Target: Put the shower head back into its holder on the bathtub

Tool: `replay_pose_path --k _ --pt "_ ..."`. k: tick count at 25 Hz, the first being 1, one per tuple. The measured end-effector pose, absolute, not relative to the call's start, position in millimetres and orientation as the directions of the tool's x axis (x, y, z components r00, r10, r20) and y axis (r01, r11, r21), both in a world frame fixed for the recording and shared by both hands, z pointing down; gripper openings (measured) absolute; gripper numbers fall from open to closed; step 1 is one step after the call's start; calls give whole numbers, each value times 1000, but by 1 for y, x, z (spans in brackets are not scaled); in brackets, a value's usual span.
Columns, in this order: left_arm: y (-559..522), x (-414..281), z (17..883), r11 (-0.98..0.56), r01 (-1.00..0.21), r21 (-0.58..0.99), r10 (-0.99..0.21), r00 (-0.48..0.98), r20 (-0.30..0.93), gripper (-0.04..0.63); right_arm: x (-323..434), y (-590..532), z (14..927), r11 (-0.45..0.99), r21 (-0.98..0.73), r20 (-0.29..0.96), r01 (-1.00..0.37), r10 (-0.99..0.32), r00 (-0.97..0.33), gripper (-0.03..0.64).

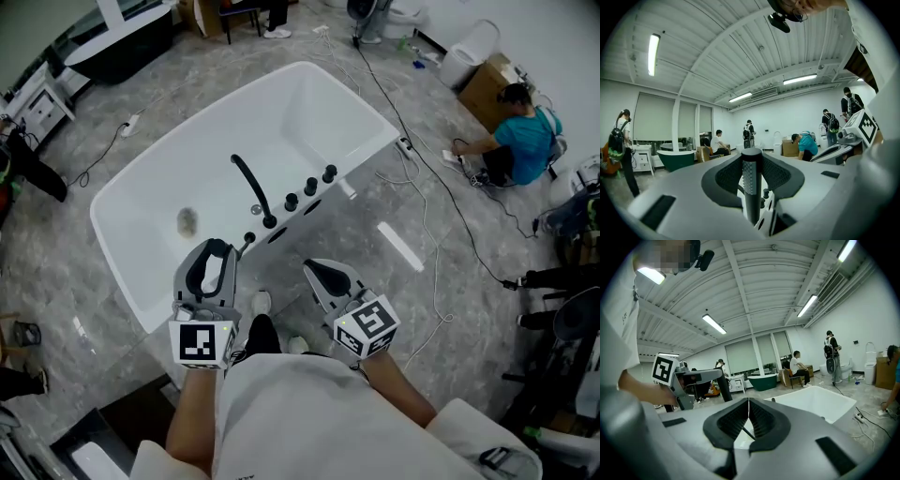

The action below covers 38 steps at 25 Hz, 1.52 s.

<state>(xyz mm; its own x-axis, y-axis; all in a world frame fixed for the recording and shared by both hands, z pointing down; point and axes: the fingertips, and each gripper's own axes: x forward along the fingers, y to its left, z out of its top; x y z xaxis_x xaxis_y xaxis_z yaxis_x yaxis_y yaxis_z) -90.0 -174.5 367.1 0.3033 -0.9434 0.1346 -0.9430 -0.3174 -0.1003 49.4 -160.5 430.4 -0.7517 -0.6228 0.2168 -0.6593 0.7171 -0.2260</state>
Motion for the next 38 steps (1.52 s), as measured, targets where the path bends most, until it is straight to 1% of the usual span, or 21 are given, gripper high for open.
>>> replay_pose_path --k 17,25,38 --pt "-256 -126 453 -391 -921 -5 -881 372 294 132 -5 -225 470 713 -231 343 -662 -577 -741 18" --pt "-281 -129 487 -421 -907 11 -846 397 356 132 -10 -251 496 683 -253 380 -685 -581 -720 18" --pt "-300 -140 573 -424 -901 96 -793 420 440 132 -23 -265 549 657 -262 470 -707 -553 -688 18"
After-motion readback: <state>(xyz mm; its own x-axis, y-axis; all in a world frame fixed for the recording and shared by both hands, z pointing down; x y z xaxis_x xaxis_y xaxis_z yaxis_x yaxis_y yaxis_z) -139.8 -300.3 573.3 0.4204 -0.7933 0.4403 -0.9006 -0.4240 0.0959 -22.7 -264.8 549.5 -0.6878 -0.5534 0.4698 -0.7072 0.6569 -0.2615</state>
